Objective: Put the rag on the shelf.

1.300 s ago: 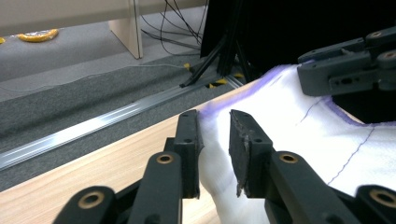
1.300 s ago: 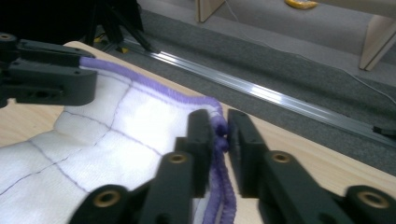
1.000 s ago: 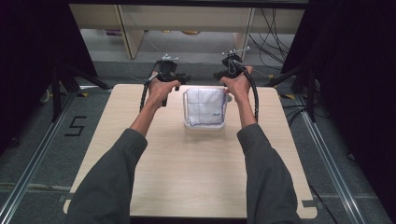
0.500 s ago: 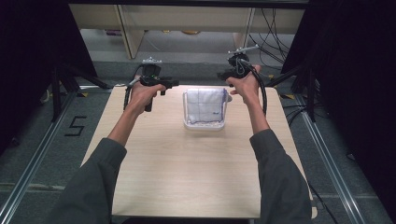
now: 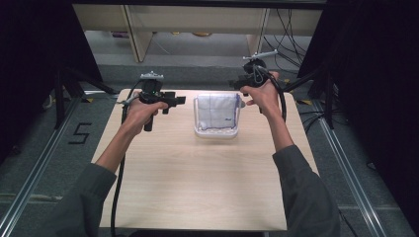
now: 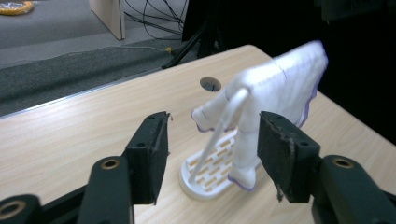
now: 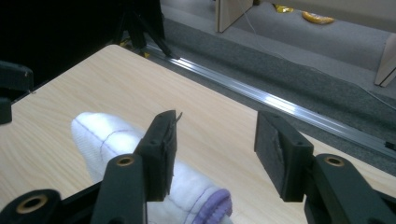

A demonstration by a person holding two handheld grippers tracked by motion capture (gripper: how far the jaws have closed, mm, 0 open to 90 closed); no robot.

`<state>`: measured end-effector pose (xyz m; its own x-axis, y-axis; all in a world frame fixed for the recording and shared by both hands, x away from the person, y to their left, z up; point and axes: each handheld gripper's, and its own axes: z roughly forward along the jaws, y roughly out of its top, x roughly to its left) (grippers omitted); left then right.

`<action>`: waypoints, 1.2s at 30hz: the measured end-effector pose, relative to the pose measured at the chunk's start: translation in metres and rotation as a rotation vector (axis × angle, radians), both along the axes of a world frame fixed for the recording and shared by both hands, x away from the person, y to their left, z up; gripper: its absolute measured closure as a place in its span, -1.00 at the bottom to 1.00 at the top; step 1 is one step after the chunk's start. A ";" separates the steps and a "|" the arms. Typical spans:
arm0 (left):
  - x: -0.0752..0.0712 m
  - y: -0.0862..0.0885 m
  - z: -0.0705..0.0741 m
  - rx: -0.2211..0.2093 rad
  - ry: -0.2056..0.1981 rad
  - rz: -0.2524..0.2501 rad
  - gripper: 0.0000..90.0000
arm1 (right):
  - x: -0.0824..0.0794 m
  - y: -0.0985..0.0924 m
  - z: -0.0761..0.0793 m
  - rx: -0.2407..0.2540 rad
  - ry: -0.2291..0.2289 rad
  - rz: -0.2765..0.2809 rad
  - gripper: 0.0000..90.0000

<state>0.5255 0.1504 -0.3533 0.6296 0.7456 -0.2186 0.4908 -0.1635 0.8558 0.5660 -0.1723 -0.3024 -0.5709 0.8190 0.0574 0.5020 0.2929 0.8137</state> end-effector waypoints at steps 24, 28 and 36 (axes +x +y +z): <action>-0.074 -0.003 -0.027 0.025 0.046 -0.068 -0.48 | -0.057 0.001 -0.004 0.016 -0.026 0.070 -0.19; -0.084 -0.001 -0.033 0.025 0.035 -0.064 -0.50 | -0.069 -0.001 -0.008 0.031 -0.020 0.077 -0.20; -0.104 0.004 -0.042 0.019 0.016 -0.073 -0.52 | -0.095 -0.011 -0.018 0.034 -0.043 0.101 -0.21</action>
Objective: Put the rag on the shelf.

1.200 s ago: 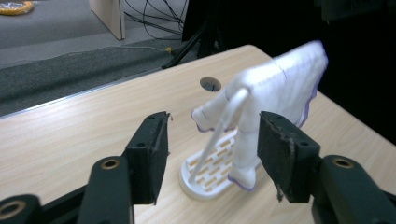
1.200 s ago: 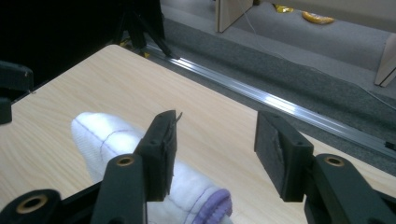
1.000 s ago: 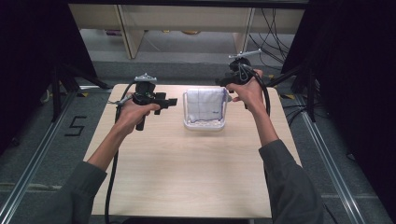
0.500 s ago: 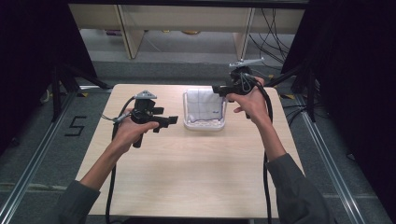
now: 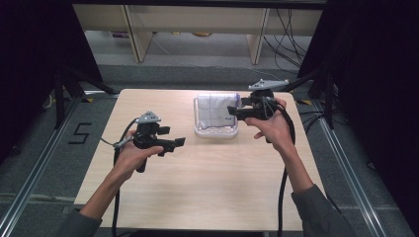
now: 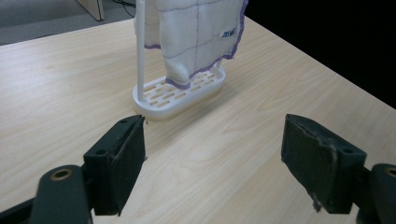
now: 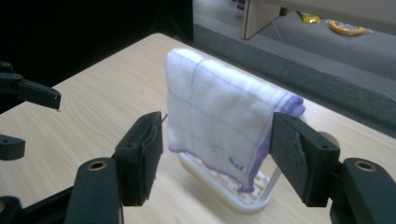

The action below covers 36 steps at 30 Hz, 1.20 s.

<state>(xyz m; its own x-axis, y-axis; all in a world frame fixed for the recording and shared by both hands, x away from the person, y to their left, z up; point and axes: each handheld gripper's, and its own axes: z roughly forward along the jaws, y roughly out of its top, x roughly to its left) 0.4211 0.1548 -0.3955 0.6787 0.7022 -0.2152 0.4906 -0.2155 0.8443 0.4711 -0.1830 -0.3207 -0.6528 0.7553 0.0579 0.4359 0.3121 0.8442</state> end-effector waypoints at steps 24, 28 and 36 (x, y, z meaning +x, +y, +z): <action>-0.022 0.004 -0.029 0.013 0.016 -0.011 -0.52 | -0.034 -0.008 -0.048 0.068 0.035 0.023 -0.22; -0.026 0.005 -0.032 0.011 0.021 -0.026 -0.53 | -0.036 -0.012 -0.055 0.059 0.034 0.033 -0.23; -0.032 0.006 -0.031 0.022 0.010 -0.021 -0.53 | -0.042 -0.016 -0.061 0.058 0.053 0.030 -0.23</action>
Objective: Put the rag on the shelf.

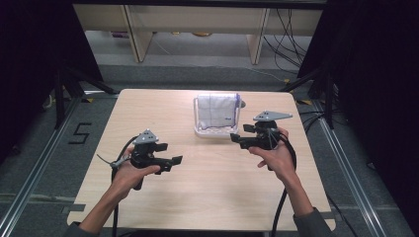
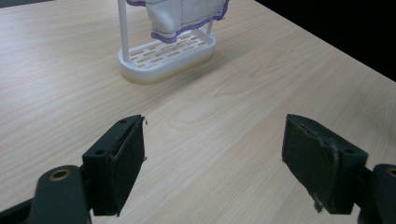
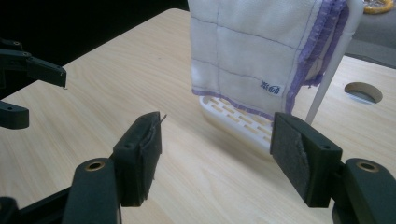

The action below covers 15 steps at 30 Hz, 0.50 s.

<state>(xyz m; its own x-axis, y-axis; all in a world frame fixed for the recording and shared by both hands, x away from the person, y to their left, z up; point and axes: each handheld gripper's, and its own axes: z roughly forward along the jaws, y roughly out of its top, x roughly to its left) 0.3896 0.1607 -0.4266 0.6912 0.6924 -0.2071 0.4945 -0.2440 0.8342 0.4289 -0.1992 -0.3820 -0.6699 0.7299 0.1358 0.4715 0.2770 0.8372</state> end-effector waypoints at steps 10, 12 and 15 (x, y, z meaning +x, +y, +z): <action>-0.012 0.002 -0.005 0.011 -0.013 -0.009 -0.55 | -0.008 0.002 -0.006 0.020 0.022 0.019 -0.29; -0.015 0.002 -0.009 0.012 -0.017 -0.026 -0.55 | -0.012 0.003 -0.009 0.009 0.012 0.011 -0.32; -0.019 0.002 -0.013 0.024 -0.016 -0.037 -0.56 | -0.017 0.003 -0.013 0.020 0.039 0.008 -0.37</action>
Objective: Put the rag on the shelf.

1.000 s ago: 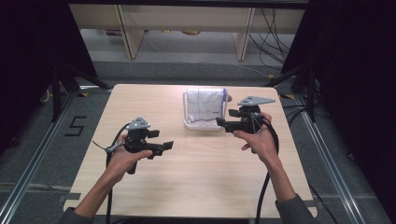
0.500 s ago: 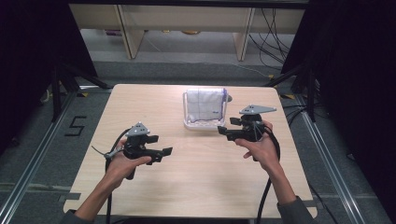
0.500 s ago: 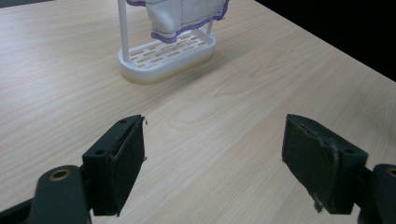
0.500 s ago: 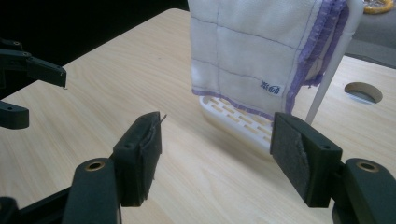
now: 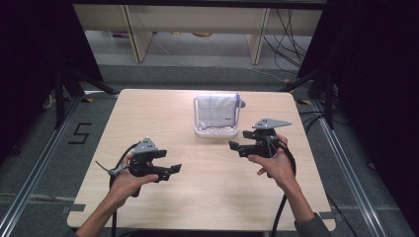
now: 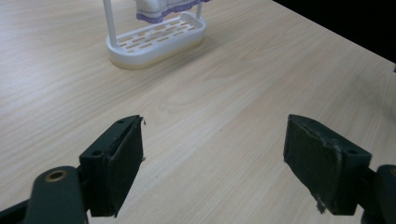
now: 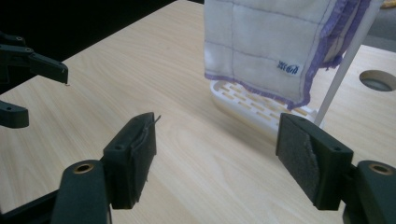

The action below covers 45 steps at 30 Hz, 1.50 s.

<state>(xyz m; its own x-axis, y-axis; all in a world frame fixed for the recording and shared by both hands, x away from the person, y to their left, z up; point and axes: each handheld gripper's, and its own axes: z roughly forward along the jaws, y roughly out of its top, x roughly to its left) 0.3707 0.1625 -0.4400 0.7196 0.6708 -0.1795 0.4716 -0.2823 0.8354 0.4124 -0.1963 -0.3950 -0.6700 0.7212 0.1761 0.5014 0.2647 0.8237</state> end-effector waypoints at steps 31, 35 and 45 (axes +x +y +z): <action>-0.038 -0.003 -0.035 0.056 -0.012 -0.072 -0.59 | -0.053 0.005 -0.040 -0.046 0.003 0.044 -0.46; -0.042 0.000 -0.044 0.085 0.002 -0.073 -0.59 | -0.058 0.007 -0.048 -0.042 0.012 0.067 -0.50; -0.055 0.011 -0.062 0.114 0.006 -0.049 -0.59 | -0.075 0.003 -0.072 -0.068 0.073 0.066 -0.59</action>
